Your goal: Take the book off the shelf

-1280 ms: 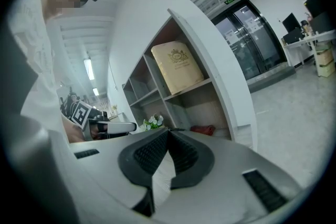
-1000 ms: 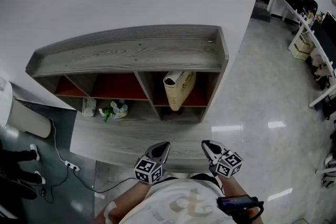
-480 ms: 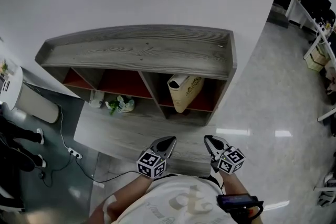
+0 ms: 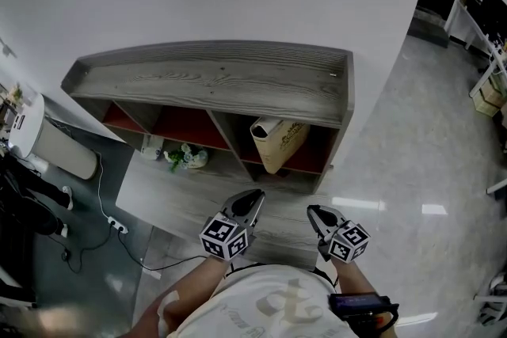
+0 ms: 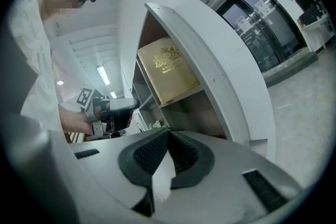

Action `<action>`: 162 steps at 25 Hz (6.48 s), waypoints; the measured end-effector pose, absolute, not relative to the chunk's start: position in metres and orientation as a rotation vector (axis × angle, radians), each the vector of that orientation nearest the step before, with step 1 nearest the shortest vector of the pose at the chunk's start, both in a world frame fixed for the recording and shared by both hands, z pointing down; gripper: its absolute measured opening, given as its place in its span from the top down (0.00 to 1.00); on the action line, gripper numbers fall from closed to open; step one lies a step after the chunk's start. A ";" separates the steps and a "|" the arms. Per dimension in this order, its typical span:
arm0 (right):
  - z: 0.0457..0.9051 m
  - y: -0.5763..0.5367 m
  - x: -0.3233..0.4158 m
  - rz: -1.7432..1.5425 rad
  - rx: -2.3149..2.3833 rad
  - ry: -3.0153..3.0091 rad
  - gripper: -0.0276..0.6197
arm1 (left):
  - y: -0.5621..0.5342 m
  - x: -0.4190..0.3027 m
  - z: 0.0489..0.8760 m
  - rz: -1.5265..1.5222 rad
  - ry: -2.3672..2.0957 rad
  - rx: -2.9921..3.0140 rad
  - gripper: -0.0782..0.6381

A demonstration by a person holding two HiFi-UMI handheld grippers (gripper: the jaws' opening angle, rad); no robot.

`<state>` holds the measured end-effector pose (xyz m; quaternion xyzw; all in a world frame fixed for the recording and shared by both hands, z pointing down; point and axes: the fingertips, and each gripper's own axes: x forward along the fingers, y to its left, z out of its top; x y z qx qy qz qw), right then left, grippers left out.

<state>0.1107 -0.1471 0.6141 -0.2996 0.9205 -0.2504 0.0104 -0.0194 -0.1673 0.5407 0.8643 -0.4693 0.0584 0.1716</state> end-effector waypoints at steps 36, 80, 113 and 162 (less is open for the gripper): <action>0.634 -0.149 0.140 -0.862 -0.948 2.812 0.95 | -0.260 0.004 0.461 0.142 -1.469 2.558 0.49; 0.639 -0.142 0.143 -0.899 -1.025 2.772 0.95 | -0.267 0.011 0.456 0.128 -1.411 2.633 0.56; 0.622 -0.113 0.062 -0.861 -0.917 2.893 0.95 | -0.170 -0.080 0.469 -0.029 -1.389 2.544 0.56; 0.608 -0.073 -0.063 -0.742 -0.439 3.139 0.95 | -0.020 -0.212 0.577 0.058 -1.646 2.131 0.56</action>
